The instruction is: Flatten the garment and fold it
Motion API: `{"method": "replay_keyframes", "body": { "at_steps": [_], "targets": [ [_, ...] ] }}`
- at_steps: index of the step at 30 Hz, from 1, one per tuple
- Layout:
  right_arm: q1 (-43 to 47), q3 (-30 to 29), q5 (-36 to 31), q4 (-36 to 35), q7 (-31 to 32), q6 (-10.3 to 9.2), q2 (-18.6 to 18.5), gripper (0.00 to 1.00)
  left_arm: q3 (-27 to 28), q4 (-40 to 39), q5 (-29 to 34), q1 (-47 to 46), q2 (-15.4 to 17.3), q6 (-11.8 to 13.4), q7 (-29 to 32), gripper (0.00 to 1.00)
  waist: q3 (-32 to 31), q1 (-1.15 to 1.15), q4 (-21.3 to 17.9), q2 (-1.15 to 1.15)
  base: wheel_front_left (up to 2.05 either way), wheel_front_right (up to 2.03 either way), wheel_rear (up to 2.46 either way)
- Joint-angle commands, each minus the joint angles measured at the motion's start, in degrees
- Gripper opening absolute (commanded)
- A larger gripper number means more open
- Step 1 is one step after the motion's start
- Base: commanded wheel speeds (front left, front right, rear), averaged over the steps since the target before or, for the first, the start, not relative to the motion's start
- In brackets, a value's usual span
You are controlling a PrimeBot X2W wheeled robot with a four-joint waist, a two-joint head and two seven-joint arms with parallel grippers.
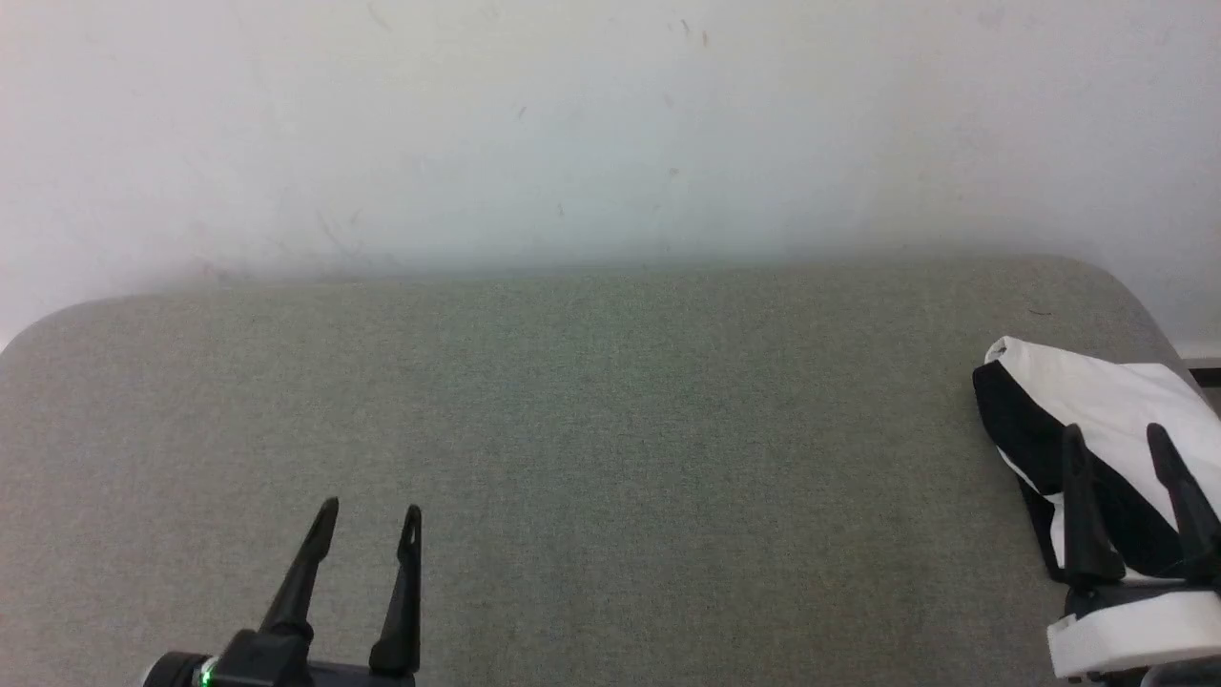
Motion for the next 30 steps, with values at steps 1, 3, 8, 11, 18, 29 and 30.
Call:
{"method": "replay_keyframes", "body": {
  "at_steps": [1,3,8,11,18,29,30],
  "targets": [
    [0.6,0.3,-0.7,-0.1,-0.7,-0.04,0.4,1.00,0.1,0.4,0.3,0.8,-0.3,0.3,-0.3,1.00,-0.6,0.01,0.7,0.00,0.00,0.00,0.00],
    [1.6,0.7,-1.9,0.5,-2.0,-0.04,0.9,1.00,0.4,0.7,0.3,1.6,-0.9,0.4,-0.3,1.00,-0.8,0.01,0.8,0.00,0.00,0.00,0.00],
    [3.6,1.8,-3.3,3.9,-4.9,-0.04,1.3,1.00,1.0,0.8,1.0,3.2,-2.6,0.2,-0.3,1.00,-0.8,0.01,1.3,0.00,0.00,0.00,0.00],
    [3.5,3.0,-3.2,5.3,-6.0,-0.04,1.4,1.00,1.5,0.7,1.5,3.5,-3.3,-0.2,-0.3,1.00,-0.5,0.01,1.4,0.00,0.00,0.00,0.00],
    [3.0,3.7,-2.8,6.9,-7.0,-0.04,1.4,1.00,2.7,1.3,2.9,3.5,-4.7,-1.4,-0.3,1.00,-0.1,0.01,1.5,0.00,0.00,0.00,0.00],
    [3.1,3.7,-2.9,7.2,-6.7,0.00,1.1,0.00,3.0,1.4,3.4,3.0,-5.1,-1.6,0.2,0.00,0.2,0.01,1.5,0.00,0.00,0.00,0.00],
    [3.0,3.8,-2.9,7.2,-6.6,0.00,1.1,0.00,3.1,1.5,3.5,2.9,-5.2,-1.7,0.4,0.00,0.2,0.01,1.5,0.00,0.00,0.00,0.00]
  ]
}}
